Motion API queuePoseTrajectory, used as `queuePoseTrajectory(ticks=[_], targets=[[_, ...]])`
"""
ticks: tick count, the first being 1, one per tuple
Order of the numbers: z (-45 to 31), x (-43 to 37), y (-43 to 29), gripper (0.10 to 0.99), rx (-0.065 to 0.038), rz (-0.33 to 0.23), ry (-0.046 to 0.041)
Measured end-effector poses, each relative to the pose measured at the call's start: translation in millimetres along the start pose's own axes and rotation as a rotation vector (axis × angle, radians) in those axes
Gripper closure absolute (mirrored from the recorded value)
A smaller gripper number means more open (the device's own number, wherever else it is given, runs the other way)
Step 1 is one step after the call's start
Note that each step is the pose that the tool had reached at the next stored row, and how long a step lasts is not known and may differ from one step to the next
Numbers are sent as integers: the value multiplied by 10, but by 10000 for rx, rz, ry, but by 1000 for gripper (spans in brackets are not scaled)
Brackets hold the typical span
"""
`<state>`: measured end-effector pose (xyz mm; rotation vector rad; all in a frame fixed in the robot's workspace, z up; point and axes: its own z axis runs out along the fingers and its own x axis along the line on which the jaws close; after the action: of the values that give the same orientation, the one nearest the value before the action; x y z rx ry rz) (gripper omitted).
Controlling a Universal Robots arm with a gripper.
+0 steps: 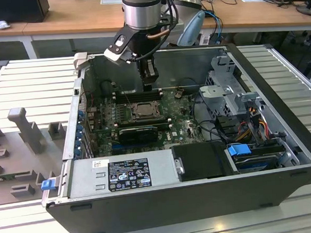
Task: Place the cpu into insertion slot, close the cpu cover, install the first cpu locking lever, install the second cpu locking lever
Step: 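Install the first cpu locking lever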
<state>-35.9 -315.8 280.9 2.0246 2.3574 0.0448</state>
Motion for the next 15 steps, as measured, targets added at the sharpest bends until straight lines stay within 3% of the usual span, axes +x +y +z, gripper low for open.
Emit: queuePoseTrajectory(ticks=[15], targets=[[0,0,0,980,-6,-881,38]])
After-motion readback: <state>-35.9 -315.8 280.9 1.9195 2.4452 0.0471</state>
